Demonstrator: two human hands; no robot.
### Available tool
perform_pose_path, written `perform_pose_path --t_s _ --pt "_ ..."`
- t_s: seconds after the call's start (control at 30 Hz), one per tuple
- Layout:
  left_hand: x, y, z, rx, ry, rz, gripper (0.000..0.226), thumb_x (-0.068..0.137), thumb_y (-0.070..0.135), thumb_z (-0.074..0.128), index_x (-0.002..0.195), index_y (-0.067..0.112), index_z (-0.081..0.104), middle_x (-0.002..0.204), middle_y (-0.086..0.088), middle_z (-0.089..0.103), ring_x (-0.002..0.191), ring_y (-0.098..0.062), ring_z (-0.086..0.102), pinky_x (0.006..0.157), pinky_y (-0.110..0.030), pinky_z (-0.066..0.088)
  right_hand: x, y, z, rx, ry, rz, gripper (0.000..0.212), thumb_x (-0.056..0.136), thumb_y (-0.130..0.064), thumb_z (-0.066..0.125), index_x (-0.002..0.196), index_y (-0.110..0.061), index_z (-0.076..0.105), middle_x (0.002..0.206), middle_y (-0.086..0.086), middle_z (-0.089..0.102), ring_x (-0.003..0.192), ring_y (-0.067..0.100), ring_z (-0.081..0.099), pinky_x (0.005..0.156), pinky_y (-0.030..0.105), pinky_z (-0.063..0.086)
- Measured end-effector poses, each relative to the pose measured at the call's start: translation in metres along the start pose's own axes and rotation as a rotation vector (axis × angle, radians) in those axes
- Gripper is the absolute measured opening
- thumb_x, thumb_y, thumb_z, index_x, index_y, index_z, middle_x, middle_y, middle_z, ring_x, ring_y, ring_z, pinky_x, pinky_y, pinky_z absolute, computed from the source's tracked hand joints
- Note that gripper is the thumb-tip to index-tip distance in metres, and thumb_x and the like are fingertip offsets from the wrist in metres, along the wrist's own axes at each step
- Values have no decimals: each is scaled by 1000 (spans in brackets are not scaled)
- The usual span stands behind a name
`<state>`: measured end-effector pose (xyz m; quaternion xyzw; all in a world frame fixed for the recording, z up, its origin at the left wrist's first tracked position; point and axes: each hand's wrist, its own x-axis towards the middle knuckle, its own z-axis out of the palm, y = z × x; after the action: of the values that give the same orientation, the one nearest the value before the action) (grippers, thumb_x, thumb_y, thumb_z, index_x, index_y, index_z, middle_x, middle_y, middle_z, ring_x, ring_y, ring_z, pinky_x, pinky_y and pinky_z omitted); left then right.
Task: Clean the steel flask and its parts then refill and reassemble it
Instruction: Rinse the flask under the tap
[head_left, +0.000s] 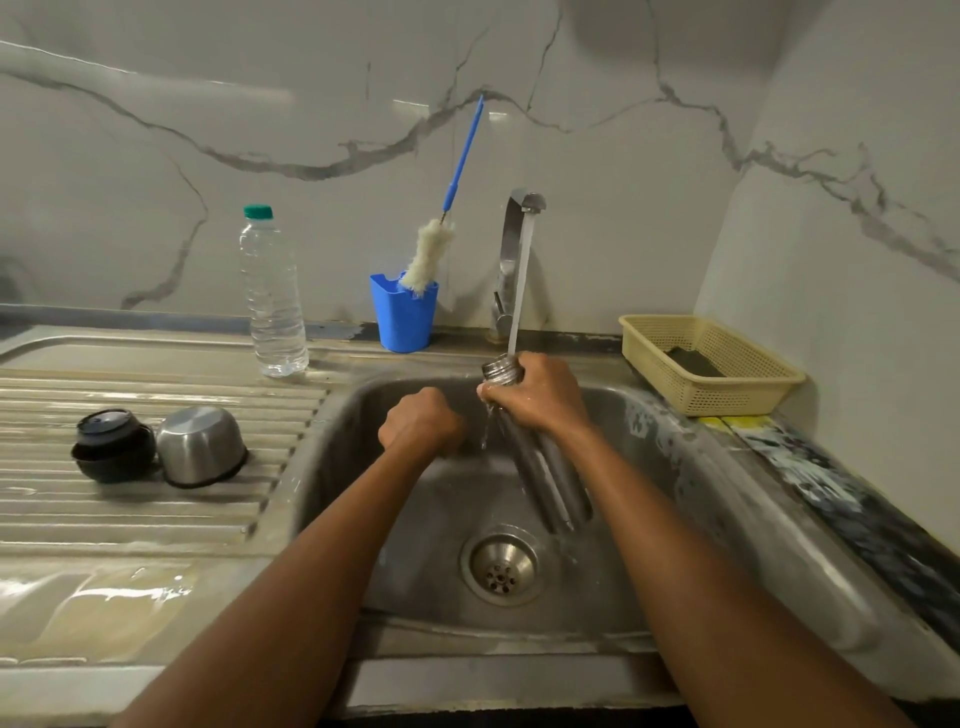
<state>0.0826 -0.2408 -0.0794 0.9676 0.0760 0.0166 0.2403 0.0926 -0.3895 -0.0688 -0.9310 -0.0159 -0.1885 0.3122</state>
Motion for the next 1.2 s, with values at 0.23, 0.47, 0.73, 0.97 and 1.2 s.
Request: perform_pose_path --t_s 0.23,0.47,0.73,0.97,1.2 --pt "-2 4 -2 -15 -34 48 13 97 28 61 94 17 54 84 -2 56 69 -13 52 61 -28 42 -3 3 -8 347 62 16 36 80 -45 83 104 -22 71 93 -8 73 86 9 68 82 35 59" --pt "4 -2 -1 -97 -30 126 9 96 22 57 92 14 59 82 -3 59 70 -16 55 62 -29 46 3 -6 0 363 102 147 36 78 -50 81 98 -21 73 91 -5 74 87 15 70 83 38 58" --pt "4 -2 -7 -140 -478 269 85 83 26 80 148 17 25 130 -11 52 105 -23 56 80 -32 50 0 -6 -13 820 44 488 33 83 -40 79 101 -19 62 100 6 70 92 22 69 89 44 60" --pt "11 -17 -22 -251 -395 254 87 71 51 87 142 17 48 132 -4 55 105 -16 56 84 -29 45 -14 7 -21 1012 -112 848 17 99 -23 60 106 -10 52 106 19 64 95 33 67 75 50 58" --pt "12 -25 -35 -1201 -374 163 77 55 41 94 123 22 62 126 -14 64 112 -30 63 91 -45 57 -11 24 -29 1203 -85 1045 23 105 -21 49 120 -4 44 119 29 53 114 46 60 90 62 56"
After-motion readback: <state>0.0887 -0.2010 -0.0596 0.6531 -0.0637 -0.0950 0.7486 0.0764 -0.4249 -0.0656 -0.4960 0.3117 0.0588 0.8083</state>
